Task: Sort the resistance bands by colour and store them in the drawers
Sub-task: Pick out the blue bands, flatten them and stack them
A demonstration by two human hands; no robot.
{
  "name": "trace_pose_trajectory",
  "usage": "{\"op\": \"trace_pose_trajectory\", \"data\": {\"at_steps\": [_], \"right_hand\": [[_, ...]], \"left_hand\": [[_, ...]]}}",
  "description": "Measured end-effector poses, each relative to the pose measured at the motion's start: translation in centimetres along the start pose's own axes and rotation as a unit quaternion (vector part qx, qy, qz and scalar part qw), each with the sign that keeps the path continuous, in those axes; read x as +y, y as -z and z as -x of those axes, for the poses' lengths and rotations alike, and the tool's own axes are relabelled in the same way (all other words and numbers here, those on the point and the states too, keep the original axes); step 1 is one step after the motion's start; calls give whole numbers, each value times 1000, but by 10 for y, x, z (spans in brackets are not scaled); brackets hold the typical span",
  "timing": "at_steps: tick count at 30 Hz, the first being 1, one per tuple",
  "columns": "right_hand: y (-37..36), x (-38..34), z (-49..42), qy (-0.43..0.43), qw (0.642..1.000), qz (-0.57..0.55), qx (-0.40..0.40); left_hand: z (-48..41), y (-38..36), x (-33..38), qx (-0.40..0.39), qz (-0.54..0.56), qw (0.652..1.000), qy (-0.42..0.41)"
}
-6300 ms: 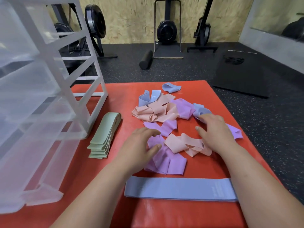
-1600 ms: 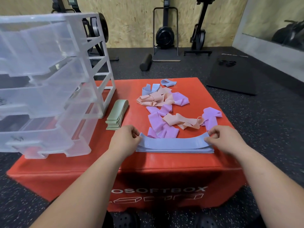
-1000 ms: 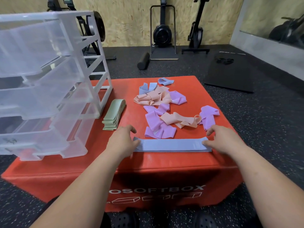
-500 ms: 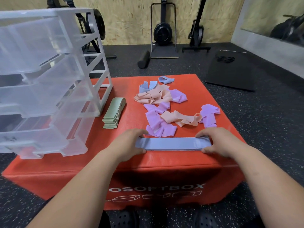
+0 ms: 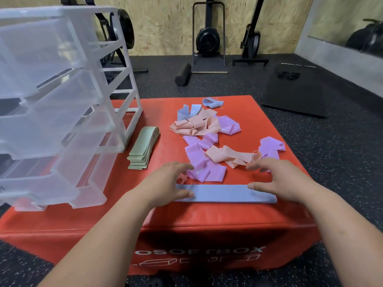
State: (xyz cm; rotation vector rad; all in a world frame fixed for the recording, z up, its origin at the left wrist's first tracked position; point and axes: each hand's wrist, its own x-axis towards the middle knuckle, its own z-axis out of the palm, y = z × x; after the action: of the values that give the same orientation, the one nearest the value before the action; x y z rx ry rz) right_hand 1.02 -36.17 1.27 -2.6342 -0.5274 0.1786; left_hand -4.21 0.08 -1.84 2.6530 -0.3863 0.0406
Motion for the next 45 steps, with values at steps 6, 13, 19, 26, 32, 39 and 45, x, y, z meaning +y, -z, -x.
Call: {"op": "trace_pose_trajectory", "data": {"at_steps": [6,13,19,26,32,39,45], "right_hand": [[-16,-22,-46,66,995,-44,54],[-22,-62,-139,88,993,18,75],[-30,-102,-248,82,994,78,-1],[-62,-121,-320,68,982,162,-64],[-67,-121,-325,76,987,139,-32],[2,-132,-251,85,976,-53,193],[3,-79,-132,30,985,-55,163]], "left_hand": [[-29,10,-8,91,56,994,28],[-65,14,-30,160,89,979,88],[-88,3,-53,172,114,973,108],[-95,-1,-66,177,111,971,113],[-97,-1,-64,175,104,974,102],[-91,7,-52,192,130,967,102],[-78,11,-36,191,111,971,89]]}}
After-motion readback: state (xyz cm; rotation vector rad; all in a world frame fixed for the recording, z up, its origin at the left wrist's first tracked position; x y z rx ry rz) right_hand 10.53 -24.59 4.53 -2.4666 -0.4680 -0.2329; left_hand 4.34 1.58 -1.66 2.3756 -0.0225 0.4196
